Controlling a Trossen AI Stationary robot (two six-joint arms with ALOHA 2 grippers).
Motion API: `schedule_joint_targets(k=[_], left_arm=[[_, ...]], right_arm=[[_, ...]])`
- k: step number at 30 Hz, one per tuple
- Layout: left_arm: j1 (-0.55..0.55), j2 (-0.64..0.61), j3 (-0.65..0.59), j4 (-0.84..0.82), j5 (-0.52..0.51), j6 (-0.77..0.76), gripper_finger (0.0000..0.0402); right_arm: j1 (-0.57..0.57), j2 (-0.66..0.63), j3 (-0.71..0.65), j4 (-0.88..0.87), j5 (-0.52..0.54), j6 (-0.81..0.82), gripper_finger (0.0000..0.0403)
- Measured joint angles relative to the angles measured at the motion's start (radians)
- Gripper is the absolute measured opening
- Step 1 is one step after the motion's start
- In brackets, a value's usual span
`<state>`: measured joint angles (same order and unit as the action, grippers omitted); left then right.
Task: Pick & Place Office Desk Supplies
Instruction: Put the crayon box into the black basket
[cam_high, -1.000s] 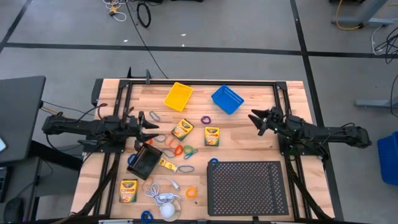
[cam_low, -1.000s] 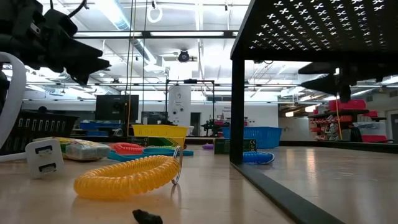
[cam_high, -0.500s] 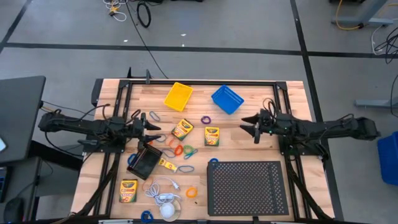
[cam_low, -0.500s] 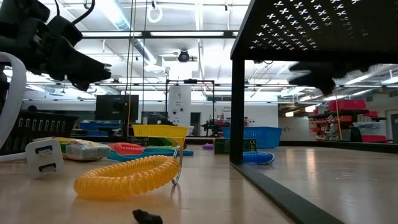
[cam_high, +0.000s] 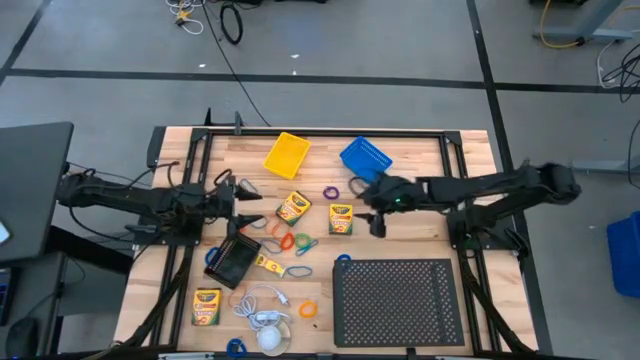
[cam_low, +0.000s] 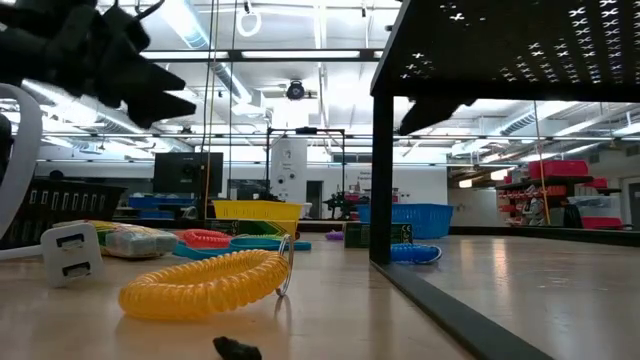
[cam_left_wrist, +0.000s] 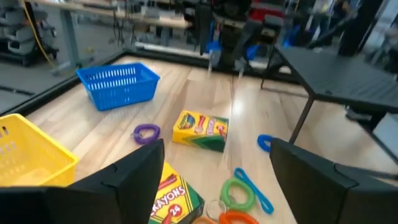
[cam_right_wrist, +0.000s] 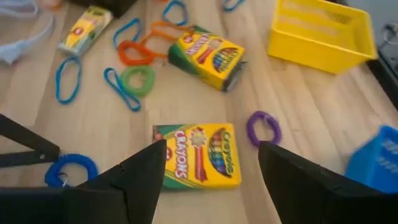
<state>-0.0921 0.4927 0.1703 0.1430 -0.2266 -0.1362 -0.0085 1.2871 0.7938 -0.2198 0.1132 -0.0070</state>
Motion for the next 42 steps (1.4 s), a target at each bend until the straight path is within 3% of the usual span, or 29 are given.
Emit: schedule_joint_targets(k=[8, 16, 23, 30, 42], left_arm=[[0.000, 0.285, 0.250, -0.288, -0.072, 0.036, 0.0303], [0.002, 0.491, 0.329, -0.303, -0.109, 0.100, 0.0303], [0.002, 0.521, 0.330, -0.303, -0.166, 0.085, 0.0303], [0.002, 0.521, 0.330, -0.298, -0.165, 0.082, 0.0302], [0.002, 0.521, 0.330, -0.289, -0.166, 0.070, 0.0302]], right_arm=[[-0.012, 0.131, 0.152, -0.182, -0.066, -0.058, 0.0265], [-0.117, 0.272, 0.289, -0.319, -0.226, -0.112, 0.0261], [-0.216, 0.441, 0.467, -0.477, -0.368, -0.206, 0.0246], [-0.217, 0.595, 0.616, -0.612, -0.343, -0.284, 0.0245], [-0.238, 0.687, 0.635, -0.638, -0.300, -0.279, 0.0245]])
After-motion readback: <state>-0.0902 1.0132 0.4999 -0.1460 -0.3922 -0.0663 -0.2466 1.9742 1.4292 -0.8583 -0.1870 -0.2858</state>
